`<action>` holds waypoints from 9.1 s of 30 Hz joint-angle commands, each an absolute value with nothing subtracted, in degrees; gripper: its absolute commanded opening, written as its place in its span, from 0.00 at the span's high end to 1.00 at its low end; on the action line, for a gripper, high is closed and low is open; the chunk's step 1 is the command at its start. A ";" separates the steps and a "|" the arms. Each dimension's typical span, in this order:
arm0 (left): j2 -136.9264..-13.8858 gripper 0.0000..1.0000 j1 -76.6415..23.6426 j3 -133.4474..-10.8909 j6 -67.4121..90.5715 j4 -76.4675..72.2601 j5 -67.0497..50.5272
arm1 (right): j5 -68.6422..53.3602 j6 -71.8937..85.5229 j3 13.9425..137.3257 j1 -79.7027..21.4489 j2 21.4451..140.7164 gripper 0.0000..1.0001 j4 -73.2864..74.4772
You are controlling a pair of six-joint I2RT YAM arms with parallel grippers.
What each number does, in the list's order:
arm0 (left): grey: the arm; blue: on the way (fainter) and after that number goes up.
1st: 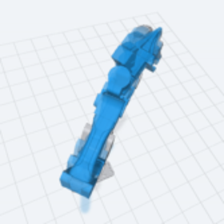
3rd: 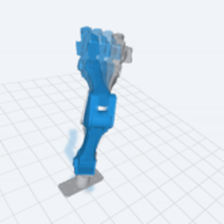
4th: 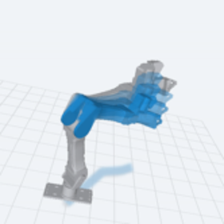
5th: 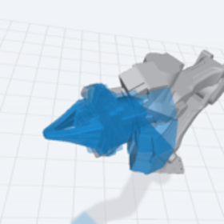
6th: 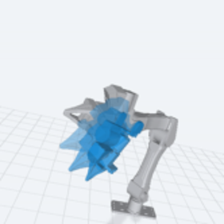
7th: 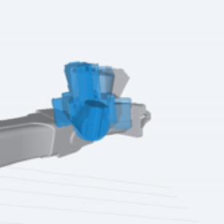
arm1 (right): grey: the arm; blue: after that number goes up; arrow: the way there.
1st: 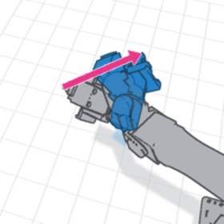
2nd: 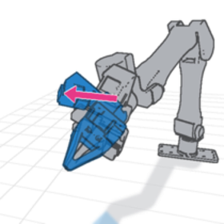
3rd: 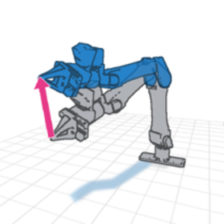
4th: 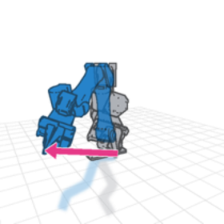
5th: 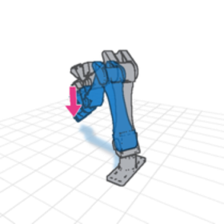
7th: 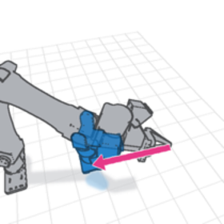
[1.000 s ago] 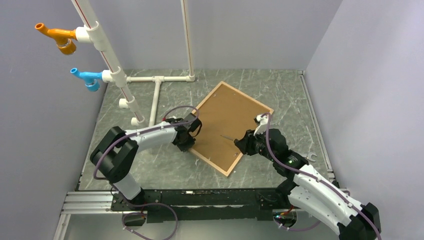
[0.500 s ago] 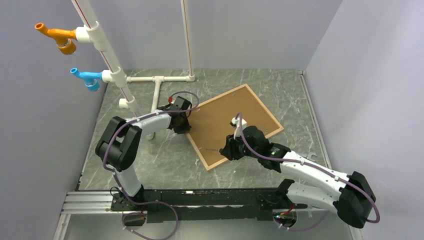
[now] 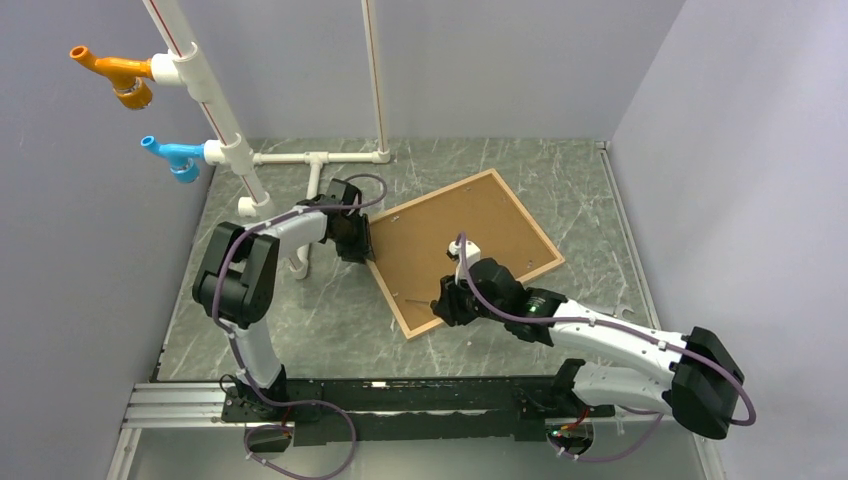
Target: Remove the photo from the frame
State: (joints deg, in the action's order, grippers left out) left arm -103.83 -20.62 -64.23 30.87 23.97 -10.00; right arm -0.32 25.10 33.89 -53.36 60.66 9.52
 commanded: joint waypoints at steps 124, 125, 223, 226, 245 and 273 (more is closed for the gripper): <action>-102.61 0.46 -19.71 -74.99 16.81 28.94 -20.05 | 36.50 67.47 46.75 1.41 84.70 0.85 61.07; -102.57 0.46 -19.58 -74.92 16.79 28.91 -20.04 | 36.40 67.28 47.10 1.46 85.76 0.83 61.42; -98.00 0.11 -66.18 -69.25 -12.81 23.44 15.49 | 4.17 71.39 40.18 -17.84 78.51 1.00 31.16; -98.46 0.09 -65.66 -69.56 -12.83 23.28 16.16 | 4.20 71.45 45.46 -17.84 78.91 1.00 38.11; -96.62 0.01 -70.13 -70.31 -11.72 23.66 21.12 | -1.37 78.14 50.85 -17.84 74.19 1.00 42.60; -107.85 0.27 -76.48 -71.07 -14.48 24.82 50.68 | -4.81 77.46 48.08 -17.71 69.88 1.00 45.58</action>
